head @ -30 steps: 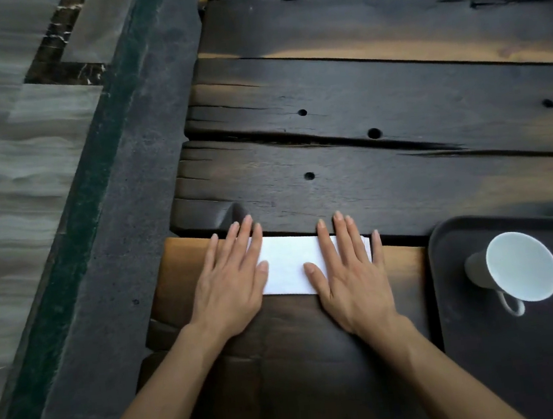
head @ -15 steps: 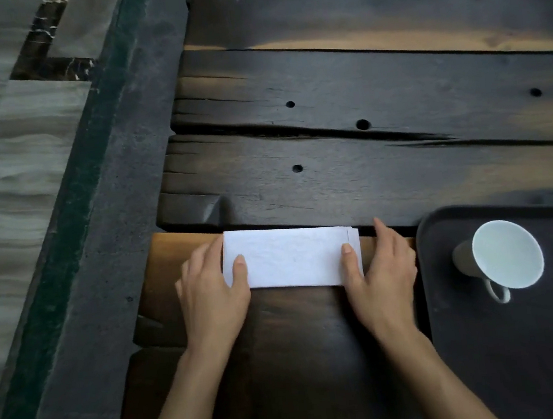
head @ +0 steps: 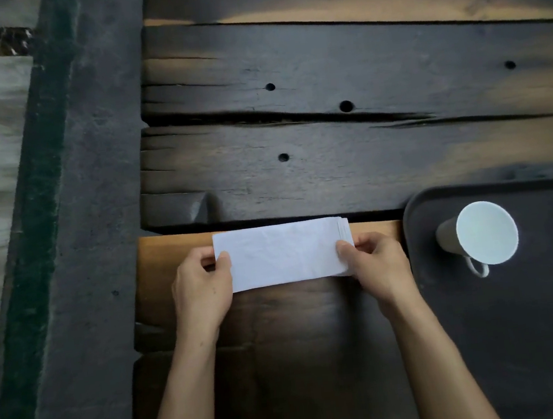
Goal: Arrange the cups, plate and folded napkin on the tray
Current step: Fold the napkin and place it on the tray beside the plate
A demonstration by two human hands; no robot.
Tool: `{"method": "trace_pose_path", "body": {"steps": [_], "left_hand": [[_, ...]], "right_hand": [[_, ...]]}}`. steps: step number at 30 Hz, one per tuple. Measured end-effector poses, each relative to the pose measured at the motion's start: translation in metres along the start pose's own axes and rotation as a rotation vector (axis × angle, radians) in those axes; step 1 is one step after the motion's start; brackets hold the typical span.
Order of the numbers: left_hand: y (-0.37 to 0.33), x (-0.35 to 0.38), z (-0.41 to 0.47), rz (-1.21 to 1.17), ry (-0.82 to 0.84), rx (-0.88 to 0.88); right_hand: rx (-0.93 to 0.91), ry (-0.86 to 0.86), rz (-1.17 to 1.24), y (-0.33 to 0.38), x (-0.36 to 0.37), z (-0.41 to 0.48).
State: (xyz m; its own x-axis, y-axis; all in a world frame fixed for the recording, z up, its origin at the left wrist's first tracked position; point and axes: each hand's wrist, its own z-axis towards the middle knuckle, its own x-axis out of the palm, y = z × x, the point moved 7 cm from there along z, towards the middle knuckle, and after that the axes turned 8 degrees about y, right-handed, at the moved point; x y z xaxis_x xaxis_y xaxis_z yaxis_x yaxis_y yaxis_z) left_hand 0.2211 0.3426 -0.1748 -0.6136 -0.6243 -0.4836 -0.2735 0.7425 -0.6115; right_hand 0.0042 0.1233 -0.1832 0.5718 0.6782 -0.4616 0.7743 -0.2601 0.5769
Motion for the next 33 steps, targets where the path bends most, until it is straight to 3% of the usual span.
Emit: {"method": "trace_pose_path", "body": {"steps": [6,15,22,33], "left_hand": [[-0.008,-0.002,-0.005,-0.259,0.142,-0.043],[-0.054,-0.01,-0.049,-0.653,0.361,0.006],[-0.096,0.014,-0.11,-0.777,0.569,0.09],[-0.136,0.103,-0.232,-0.924,0.689,0.326]], "right_hand": [[0.038,0.209,0.306,0.012,0.01,-0.008],[-0.135,0.408,0.654,0.039,-0.047,-0.068],[-0.233,0.389,0.683,0.041,-0.121,-0.105],[-0.373,0.527,0.813,0.0,-0.266,-0.133]]}}
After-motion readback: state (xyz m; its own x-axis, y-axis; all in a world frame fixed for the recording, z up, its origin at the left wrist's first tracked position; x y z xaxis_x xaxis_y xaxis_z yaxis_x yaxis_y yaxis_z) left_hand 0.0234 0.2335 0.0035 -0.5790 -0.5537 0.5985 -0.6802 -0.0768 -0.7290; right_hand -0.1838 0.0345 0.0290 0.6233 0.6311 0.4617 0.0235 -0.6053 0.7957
